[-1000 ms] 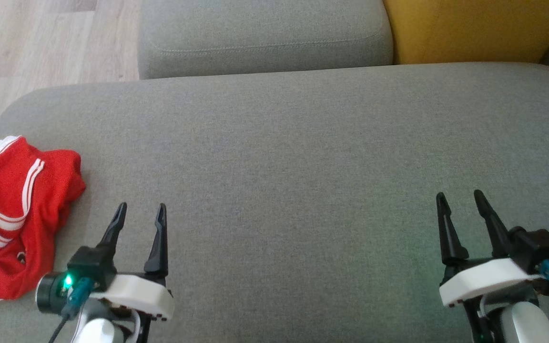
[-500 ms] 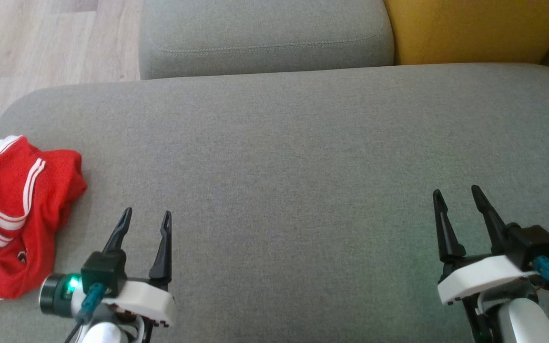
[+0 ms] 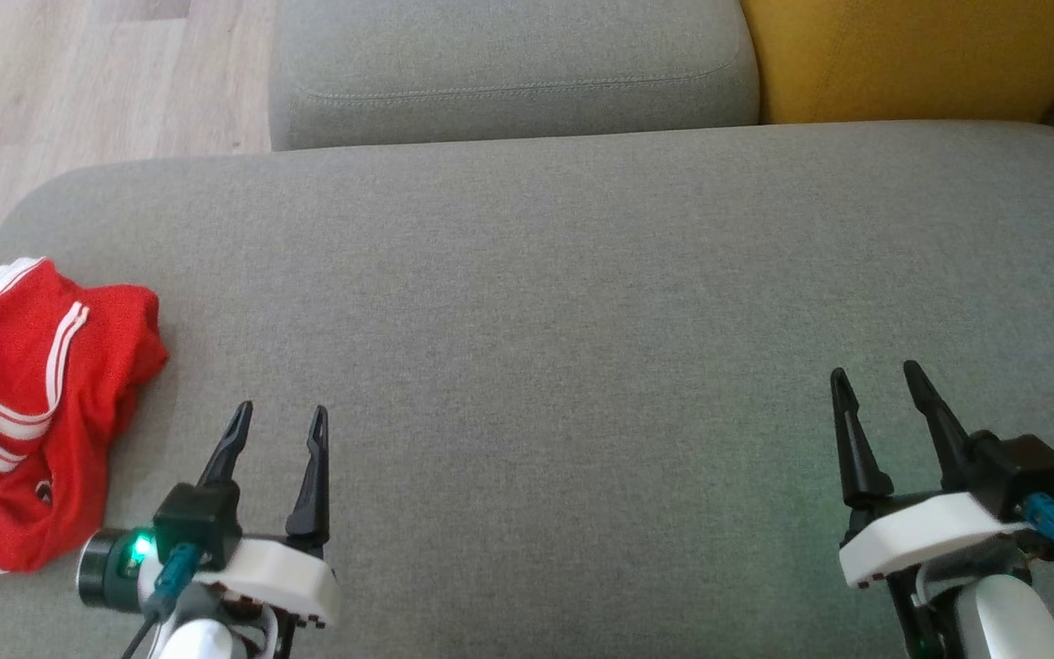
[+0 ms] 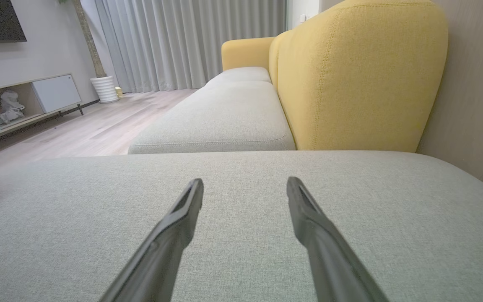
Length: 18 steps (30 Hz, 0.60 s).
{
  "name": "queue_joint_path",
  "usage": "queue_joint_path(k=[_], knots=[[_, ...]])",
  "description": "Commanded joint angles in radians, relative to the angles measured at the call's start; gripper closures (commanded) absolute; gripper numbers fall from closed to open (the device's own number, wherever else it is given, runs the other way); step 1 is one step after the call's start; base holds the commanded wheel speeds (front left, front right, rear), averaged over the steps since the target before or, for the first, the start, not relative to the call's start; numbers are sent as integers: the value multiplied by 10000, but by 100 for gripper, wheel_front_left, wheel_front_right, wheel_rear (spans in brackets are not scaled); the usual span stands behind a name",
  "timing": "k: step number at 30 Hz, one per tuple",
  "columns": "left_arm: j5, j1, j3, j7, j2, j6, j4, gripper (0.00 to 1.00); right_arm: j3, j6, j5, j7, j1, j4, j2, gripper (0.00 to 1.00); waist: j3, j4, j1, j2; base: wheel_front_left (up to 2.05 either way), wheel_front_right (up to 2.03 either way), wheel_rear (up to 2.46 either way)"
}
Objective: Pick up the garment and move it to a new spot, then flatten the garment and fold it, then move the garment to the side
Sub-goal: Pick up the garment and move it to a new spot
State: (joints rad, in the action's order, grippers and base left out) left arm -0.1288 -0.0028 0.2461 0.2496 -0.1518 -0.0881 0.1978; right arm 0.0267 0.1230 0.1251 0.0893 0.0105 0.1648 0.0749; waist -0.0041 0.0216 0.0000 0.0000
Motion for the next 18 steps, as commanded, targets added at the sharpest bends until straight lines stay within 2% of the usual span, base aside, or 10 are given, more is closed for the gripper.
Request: queue_joint_path(k=[1,11,18], knots=[[-13,-498,-380,122,-60,-20,-271,0,230,77,45,80,409,-298,31,0,6,2,0,0,0,0,0],[-15,-559,-439,122,-28,-27,-259,0,142,77,33,71,380,-319,37,0,51,158,0,0,0,0,0],[-70,-793,-630,122,69,-86,-413,0,154,77,-147,-28,225,-799,16,0,146,1138,0,0,0,0,0]])
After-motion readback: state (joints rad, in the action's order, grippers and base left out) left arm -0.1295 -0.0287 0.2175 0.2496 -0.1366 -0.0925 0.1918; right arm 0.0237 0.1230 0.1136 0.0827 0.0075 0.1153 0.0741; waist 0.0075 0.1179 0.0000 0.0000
